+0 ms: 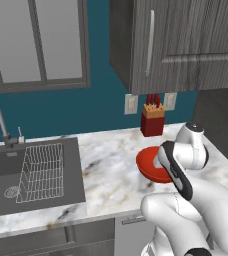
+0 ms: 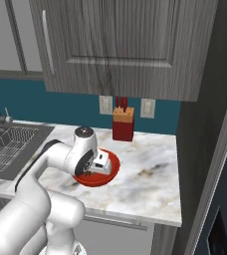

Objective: Take the potato, chicken drumstick, and lime from the freezer and place them in the bowl on the counter.

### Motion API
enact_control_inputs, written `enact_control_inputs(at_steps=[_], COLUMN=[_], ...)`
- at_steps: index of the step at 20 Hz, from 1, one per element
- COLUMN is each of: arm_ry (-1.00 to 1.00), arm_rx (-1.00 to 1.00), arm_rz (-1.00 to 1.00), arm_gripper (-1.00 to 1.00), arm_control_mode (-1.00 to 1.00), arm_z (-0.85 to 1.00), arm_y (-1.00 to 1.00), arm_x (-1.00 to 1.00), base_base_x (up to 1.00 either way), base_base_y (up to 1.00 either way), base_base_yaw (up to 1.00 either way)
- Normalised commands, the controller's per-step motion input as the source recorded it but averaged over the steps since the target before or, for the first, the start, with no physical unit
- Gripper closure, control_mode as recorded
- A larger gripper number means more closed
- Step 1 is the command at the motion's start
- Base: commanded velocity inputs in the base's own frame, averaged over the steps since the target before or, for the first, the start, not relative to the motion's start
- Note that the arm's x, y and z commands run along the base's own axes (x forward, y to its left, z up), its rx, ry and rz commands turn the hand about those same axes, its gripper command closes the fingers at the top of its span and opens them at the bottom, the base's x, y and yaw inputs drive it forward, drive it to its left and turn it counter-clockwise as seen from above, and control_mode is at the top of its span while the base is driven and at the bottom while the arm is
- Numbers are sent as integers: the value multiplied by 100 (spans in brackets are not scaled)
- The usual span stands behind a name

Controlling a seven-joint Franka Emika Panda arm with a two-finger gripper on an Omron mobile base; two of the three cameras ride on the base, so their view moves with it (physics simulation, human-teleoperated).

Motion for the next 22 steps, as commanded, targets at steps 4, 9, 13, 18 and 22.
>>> enact_control_inputs(at_steps=[4,9,13,18,22], arm_ry=[0,0,0,0,0], arm_rx=[0,0,0,0,0], arm_rz=[0,0,0,0,0], arm_gripper=[100,100,100,-100,-100], arm_control_mode=[-100,-100,-100,-100,-100], arm_z=[-27,-27,-19,-13,-1], arm_y=[0,0,0,0,0], arm_x=[0,3,5,6,3], base_base_x=[0,0,0,0,0], base_base_y=[0,0,0,0,0], base_base_yaw=[0,0,0,0,0])
